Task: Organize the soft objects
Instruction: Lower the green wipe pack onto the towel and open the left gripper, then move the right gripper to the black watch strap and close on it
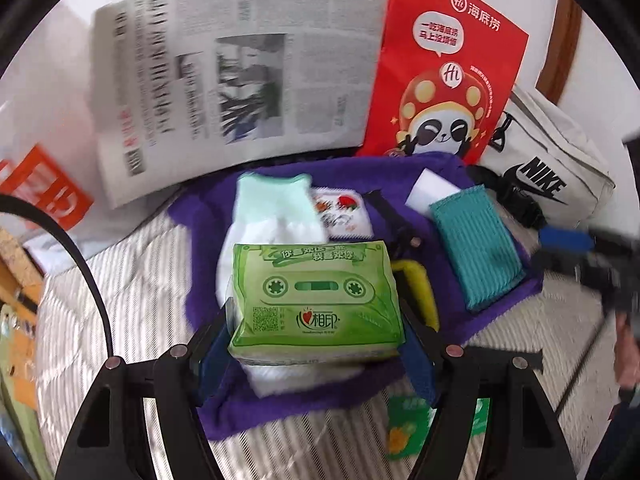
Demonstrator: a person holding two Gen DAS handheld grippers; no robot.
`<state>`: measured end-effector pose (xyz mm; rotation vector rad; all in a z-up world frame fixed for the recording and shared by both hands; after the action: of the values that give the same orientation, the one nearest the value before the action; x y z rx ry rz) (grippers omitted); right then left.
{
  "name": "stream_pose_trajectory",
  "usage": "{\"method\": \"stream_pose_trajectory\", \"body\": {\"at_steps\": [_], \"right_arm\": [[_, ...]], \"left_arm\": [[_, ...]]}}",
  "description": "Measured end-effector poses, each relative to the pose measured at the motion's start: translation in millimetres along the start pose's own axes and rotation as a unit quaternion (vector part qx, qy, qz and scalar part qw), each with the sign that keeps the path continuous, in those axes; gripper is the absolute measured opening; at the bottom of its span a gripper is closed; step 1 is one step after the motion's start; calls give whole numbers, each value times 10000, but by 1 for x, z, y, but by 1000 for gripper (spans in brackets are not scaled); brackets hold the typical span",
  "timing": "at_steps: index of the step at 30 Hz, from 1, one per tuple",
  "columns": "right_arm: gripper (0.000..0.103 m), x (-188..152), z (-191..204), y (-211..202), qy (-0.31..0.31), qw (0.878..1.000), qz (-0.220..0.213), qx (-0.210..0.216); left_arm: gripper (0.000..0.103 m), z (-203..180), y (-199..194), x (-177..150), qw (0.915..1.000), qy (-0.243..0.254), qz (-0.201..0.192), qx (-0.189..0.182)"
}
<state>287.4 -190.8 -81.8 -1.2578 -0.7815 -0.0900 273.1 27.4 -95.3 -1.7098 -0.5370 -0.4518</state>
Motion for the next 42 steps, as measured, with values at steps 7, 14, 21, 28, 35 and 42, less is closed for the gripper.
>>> {"method": "stream_pose_trajectory", "body": {"at_steps": [7, 14, 21, 28, 35, 42], "right_arm": [[61, -30, 4, 2, 30, 9998, 74, 171], [61, -46, -4, 2, 320, 9989, 51, 346], [61, -56, -12, 4, 501, 9983, 95, 296], [61, -74, -15, 6, 639, 9972, 223, 307], [62, -85, -18, 0, 726, 9964, 277, 345], [62, -89, -11, -11, 578, 9978, 258, 197]], "left_arm": [[72, -17, 31, 29, 9997, 155, 103, -133], [72, -28, 68, 45, 9991, 167, 365, -156], [73, -31, 90, 43, 9983, 200, 545, 5], [74, -45, 97, 32, 9959, 602, 590, 335], [81, -43, 95, 27, 9951, 538, 770, 318], [82, -27, 76, 22, 9946, 386, 883, 387]]}}
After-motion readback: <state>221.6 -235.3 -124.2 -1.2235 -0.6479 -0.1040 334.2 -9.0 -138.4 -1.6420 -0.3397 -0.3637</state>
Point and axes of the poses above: each gripper's, at about its wrist camera, not at the fingertips, and y roughly the way its jaws point, z to its left, x to its top, the point moved 2 cm from there along y, roughly the way its jaws point, and after that the axes turned 11 degrees about -y, right-handed, at the moved point
